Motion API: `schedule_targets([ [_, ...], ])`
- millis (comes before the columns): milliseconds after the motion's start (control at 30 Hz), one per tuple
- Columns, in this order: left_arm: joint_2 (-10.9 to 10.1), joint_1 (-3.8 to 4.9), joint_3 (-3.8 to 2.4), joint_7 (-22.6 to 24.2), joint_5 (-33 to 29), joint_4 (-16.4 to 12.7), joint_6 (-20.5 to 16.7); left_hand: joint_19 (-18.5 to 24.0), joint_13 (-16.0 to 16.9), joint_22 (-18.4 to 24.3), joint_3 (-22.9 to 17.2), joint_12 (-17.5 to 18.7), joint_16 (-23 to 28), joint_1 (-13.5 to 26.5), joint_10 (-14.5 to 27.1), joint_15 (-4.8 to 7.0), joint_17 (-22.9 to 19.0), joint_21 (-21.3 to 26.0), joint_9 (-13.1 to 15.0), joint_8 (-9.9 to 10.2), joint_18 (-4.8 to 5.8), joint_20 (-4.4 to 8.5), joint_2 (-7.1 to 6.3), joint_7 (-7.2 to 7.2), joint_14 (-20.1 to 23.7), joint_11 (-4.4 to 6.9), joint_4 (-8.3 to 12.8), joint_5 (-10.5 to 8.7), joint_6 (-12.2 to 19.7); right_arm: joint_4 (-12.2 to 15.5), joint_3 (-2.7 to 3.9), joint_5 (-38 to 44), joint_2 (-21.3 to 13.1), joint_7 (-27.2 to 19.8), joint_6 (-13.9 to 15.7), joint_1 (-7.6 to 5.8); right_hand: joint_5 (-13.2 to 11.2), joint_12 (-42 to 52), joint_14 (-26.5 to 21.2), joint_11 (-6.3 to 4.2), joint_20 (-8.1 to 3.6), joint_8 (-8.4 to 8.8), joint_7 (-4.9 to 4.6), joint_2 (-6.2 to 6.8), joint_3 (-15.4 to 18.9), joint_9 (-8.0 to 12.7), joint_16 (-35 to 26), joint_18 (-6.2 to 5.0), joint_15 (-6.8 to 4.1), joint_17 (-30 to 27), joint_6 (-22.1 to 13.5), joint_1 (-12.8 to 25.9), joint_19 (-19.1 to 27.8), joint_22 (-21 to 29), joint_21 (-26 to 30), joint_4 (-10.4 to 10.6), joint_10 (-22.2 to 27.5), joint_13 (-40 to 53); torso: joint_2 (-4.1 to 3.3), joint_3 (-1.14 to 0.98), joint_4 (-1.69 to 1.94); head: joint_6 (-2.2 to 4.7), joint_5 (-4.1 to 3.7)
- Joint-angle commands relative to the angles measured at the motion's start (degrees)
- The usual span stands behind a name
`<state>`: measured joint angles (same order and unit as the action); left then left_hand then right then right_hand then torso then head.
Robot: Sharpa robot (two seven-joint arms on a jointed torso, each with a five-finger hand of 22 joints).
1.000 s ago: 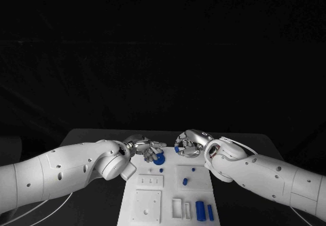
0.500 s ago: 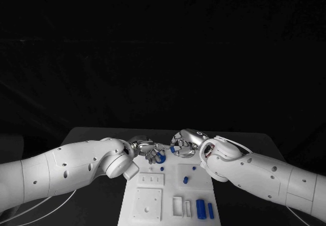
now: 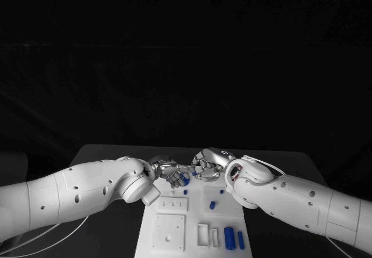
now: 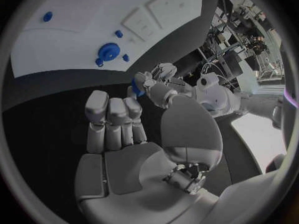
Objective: Assemble the parts on the task board
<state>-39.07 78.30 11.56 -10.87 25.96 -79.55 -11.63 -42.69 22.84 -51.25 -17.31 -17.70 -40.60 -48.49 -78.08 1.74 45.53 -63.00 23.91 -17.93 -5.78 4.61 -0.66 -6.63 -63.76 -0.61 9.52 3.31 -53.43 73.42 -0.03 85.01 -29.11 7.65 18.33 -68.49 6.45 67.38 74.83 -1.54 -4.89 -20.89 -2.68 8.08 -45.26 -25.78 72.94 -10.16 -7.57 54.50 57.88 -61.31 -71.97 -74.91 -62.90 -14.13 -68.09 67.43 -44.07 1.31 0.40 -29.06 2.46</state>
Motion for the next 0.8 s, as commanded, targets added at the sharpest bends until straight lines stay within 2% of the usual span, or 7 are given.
schedule_targets([
  [33, 0.2, 0.04, -0.04, -0.2, 0.4, -0.2, 0.8, 0.3, 0.1, 0.1, -0.1, -0.2, -0.2, 0.0, 0.4, 0.01, -0.1, -0.1, -0.1, 0.3, 0.19, 2.73, 0.54, -0.21, 0.4, 0.01, 0.5, -0.07, -0.1, 0.4, 0.00, 0.8, 0.2, 0.2, -1.0, 0.02, 0.2, 0.2, 0.0, -0.11, -0.12, -0.26, -2.07, -0.67, -0.3, -0.8, -0.4, -4.84, -0.20, 0.1, 2.3, 0.0, -0.1, -0.6, -0.2, 0.0, -0.3, 0.0, -0.02, 0.06, 0.01, -0.09, 0.10],
  [800, 0.4, 0.04, -0.05, 0.0, 0.1, -0.4, 1.1, 0.4, 0.7, 0.2, 0.1, -0.1, -0.5, -0.2, 0.4, 0.00, -0.6, -0.2, 0.0, 0.2, 0.21, 2.69, 2.53, -0.08, 0.3, 0.12, 1.5, 0.00, -0.8, 0.9, -0.55, 0.6, 1.2, 0.2, -1.9, 0.02, 0.4, 0.1, 0.0, -0.11, -0.12, -0.21, -2.07, -0.67, -0.3, -0.8, -0.4, -4.84, -0.20, 0.1, 2.2, 0.1, -0.2, -0.6, -0.2, 0.0, -0.3, -0.1, -0.04, 0.09, -0.03, -0.15, 0.29],
])
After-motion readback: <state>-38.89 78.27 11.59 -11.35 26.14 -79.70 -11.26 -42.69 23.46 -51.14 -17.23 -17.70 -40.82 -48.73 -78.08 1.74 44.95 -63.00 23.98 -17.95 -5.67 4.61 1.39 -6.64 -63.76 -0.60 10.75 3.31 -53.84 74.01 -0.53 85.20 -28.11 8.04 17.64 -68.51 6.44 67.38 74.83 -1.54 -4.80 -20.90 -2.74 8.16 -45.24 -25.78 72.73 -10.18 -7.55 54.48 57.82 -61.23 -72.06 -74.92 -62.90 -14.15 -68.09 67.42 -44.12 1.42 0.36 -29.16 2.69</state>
